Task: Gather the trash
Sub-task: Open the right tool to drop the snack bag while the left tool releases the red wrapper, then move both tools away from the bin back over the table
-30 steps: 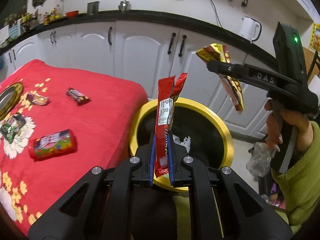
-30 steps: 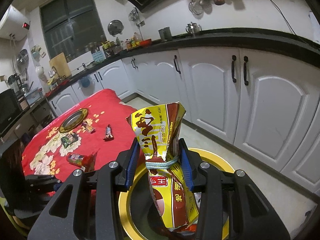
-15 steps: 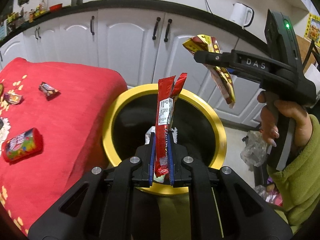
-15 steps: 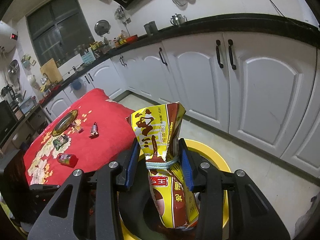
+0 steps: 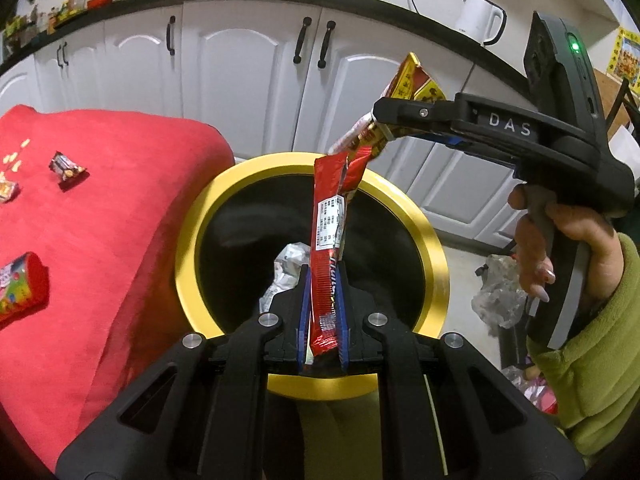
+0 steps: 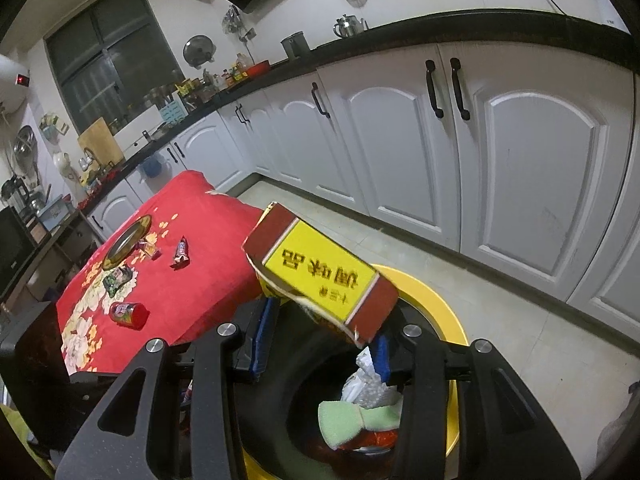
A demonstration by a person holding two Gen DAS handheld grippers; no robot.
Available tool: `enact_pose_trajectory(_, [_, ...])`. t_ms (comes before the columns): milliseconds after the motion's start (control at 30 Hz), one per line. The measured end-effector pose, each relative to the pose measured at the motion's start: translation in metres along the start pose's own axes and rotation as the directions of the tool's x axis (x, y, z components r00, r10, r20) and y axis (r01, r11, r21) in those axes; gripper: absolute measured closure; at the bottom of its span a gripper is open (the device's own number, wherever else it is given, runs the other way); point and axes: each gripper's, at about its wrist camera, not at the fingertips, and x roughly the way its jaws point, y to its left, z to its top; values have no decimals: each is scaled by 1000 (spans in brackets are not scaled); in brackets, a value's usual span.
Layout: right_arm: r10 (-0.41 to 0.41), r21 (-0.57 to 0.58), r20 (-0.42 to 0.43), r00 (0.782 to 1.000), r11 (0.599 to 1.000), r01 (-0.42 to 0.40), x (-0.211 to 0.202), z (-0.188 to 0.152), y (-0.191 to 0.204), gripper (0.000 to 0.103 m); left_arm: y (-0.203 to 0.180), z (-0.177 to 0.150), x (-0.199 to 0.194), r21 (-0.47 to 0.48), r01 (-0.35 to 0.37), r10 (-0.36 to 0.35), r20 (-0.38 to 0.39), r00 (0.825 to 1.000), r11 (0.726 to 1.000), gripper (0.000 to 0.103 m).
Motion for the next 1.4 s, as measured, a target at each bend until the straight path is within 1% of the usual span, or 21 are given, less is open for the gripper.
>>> enact_pose_trajectory(167, [-5,6,-4,1000,1000,5,2,-2,-2,64,-1,2,3,0,1,-1,7,1000,1000,95])
enact_pose_trajectory(200, [-6,10,-4,1000,1000,6,2,-3,-2,62,-2,2,3,0,1,-1,9,1000,1000,91])
enact_pose_trajectory(233, [-8,13,-4,1000,1000,8,2,-3,-3,57,-2,2,2,1,0,0,13,1000,1000,84])
enact_pose_trajectory(267, [-11,18,1,1000,1000,11,1,-4,-4,54,-2,2,2,-1,0,0,17,1000,1000,79])
enact_pose_trajectory(300, [-14,19,5,1000,1000,14,0,-4,-5,53,-3,2,1,-3,1,-1,21,1000,1000,71])
enact_pose_trajectory(333, [-16,19,8,1000,1000,16,-1,-3,-6,52,-3,2,0,-4,1,0,24,1000,1000,66])
enact_pose_trajectory(400, [-17,19,13,1000,1000,17,-2,-3,-5,50,-3,2,-2,-5,-1,1,30,1000,1000,63])
enact_pose_trajectory(467, [-20,16,18,1000,1000,19,-4,-3,-4,48,-4,2,-4,-7,-5,5,36,999,1000,53])
enact_pose_trajectory(533, [-20,11,20,1000,1000,19,-5,-3,-2,45,-3,2,-7,-14,-11,12,45,999,1000,36])
enact_pose_trajectory(567, [-21,8,23,1000,1000,21,-7,-2,-1,44,-3,2,-8,-20,-16,17,51,999,1000,33])
enact_pose_trajectory(633, [-22,4,30,999,1000,22,-9,0,0,41,-2,3,-11,-26,-21,22,59,998,999,20])
enact_pose_trajectory(700, [-28,-2,39,999,1000,28,-12,0,2,39,-2,4,-15,-33,-30,32,70,997,999,15])
enact_pose_trajectory(767, [-32,-6,46,998,999,33,-14,3,3,38,-2,5,-19,-40,-36,39,80,996,999,12])
enact_pose_trajectory(1033, [-46,-34,78,996,998,49,-26,8,11,32,0,5,-42,-57,-88,95,132,987,995,11])
enact_pose_trajectory(1133, [-42,-41,88,995,998,45,-30,11,15,32,3,7,-52,-68,-115,124,157,980,991,11])
enact_pose_trajectory(1233, [-35,-57,97,995,998,41,-33,12,22,32,7,8,-64,-75,-148,160,188,969,986,11])
enact_pose_trajectory(1400, [-22,-83,105,994,996,31,-39,15,35,31,14,8,-78,-105,-172,192,218,957,979,11])
